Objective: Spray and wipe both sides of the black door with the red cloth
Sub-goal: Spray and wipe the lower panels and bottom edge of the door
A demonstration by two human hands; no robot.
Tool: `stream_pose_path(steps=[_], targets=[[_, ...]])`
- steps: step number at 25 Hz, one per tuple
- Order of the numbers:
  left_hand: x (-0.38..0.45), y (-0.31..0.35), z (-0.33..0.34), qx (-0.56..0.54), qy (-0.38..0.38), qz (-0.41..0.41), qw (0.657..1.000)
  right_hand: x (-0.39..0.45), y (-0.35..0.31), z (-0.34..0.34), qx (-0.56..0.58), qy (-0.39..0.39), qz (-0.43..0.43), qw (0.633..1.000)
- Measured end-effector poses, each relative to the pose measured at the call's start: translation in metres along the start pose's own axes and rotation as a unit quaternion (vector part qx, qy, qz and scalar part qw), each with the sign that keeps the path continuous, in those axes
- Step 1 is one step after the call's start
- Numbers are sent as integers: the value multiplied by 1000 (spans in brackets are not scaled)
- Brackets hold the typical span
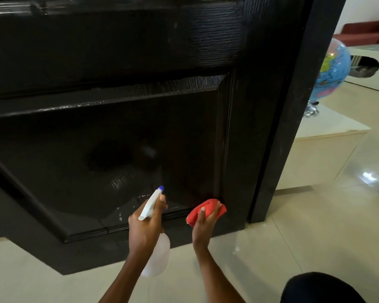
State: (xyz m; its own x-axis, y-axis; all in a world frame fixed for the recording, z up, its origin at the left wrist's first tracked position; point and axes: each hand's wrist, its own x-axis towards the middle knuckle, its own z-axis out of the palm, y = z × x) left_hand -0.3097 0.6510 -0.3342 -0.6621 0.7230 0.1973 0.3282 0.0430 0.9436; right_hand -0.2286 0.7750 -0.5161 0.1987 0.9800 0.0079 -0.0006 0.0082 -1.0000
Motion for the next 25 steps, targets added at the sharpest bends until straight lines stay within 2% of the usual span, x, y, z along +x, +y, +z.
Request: stream_pose_path(steps=[2, 4, 9, 14, 18, 21, 25], targets=[[-2, -2, -7, 10, 6, 6, 1000, -5, -9, 10, 53, 14, 39, 998], [-3, -3, -12, 10, 12, 5, 1000, -12, -31, 19, 86, 27, 31, 995], [6, 7, -14, -19, 19, 21, 999, 20, -127, 22, 27, 65, -196, 978], [23, 49, 6, -61, -2, 50, 997, 38, -206, 11, 17, 35, -321, 946], [37, 73, 10, -81, -13, 67, 994, 61, -269, 2, -27, 55, -413, 909], [38, 72, 10, -86, -13, 65, 994, 64, -225, -7, -101, 30, -390, 915], [32, 56, 8, -84, -15, 51, 995, 34, -102, -21, -132, -27, -270, 953]])
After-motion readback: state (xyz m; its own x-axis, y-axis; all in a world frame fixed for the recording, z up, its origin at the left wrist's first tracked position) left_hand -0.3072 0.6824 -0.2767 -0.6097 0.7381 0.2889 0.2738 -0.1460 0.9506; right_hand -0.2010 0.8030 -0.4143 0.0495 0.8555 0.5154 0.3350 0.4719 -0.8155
